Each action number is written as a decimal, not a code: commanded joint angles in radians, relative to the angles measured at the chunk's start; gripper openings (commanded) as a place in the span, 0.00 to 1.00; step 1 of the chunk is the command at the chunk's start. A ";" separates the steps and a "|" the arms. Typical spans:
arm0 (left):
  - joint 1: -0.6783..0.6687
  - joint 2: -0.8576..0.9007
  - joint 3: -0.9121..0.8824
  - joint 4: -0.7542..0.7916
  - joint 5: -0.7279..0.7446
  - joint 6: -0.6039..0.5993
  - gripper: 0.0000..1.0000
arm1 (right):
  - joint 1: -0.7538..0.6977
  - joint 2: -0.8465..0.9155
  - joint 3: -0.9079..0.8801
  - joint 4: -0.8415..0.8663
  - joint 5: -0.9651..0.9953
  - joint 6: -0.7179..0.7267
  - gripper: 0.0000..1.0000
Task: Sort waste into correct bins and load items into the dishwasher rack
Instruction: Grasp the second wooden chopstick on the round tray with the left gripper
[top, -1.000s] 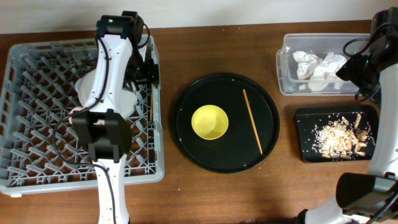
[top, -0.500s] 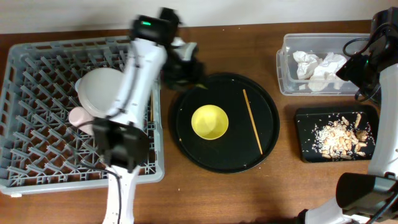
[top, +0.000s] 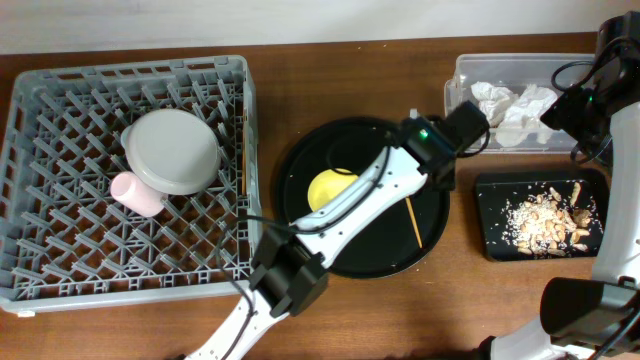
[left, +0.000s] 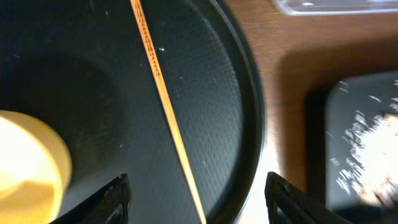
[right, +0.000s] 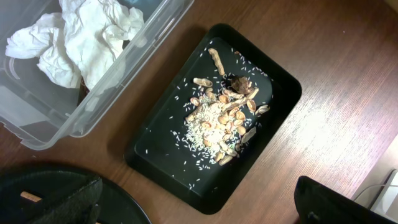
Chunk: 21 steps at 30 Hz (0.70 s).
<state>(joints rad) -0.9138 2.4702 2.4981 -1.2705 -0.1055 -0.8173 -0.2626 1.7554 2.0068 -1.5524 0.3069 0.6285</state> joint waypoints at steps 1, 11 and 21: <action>0.007 0.101 0.005 0.063 -0.068 -0.065 0.60 | -0.006 0.007 0.006 -0.003 0.019 0.005 0.99; 0.008 0.210 0.005 0.108 -0.128 -0.065 0.34 | -0.006 0.007 0.006 -0.003 0.019 0.005 0.99; 0.013 0.261 0.005 0.088 -0.126 -0.188 0.32 | -0.006 0.007 0.006 -0.003 0.019 0.005 0.99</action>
<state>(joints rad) -0.9066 2.6801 2.4985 -1.1660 -0.2192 -0.9440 -0.2626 1.7554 2.0068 -1.5524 0.3069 0.6281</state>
